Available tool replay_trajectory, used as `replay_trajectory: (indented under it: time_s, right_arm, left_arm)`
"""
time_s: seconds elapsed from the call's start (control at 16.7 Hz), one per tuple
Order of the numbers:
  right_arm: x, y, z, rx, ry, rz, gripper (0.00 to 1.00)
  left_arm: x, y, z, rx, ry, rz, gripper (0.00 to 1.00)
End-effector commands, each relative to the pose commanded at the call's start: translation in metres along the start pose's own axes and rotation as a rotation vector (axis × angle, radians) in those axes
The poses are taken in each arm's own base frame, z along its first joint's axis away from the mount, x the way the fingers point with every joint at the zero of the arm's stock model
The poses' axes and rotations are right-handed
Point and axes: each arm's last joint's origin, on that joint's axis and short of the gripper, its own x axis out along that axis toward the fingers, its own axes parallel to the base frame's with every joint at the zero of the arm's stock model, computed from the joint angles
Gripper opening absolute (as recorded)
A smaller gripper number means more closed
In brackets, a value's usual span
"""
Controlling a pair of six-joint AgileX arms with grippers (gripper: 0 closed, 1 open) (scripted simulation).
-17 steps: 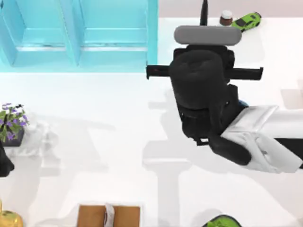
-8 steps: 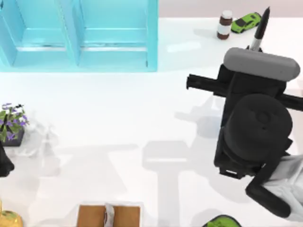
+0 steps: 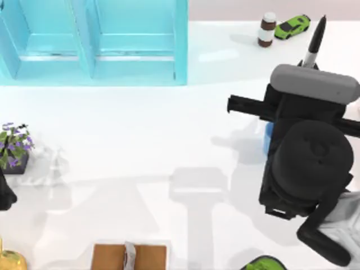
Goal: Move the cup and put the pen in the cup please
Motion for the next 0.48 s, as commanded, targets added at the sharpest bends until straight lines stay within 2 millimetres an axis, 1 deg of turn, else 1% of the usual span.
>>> replay_trajectory:
  time_s: [0.06,0.48]
  right_arm:
    - [0.001,0.0,0.0,0.001,0.0,0.0,0.0]
    - [0.033,0.0,-0.016,-0.003,0.0,0.004,0.0]
  left_arm:
    - [0.0,0.0,0.0,0.0,0.0,0.0,1.0]
    - [0.0,0.0,0.0,0.0,0.0,0.0,1.0]
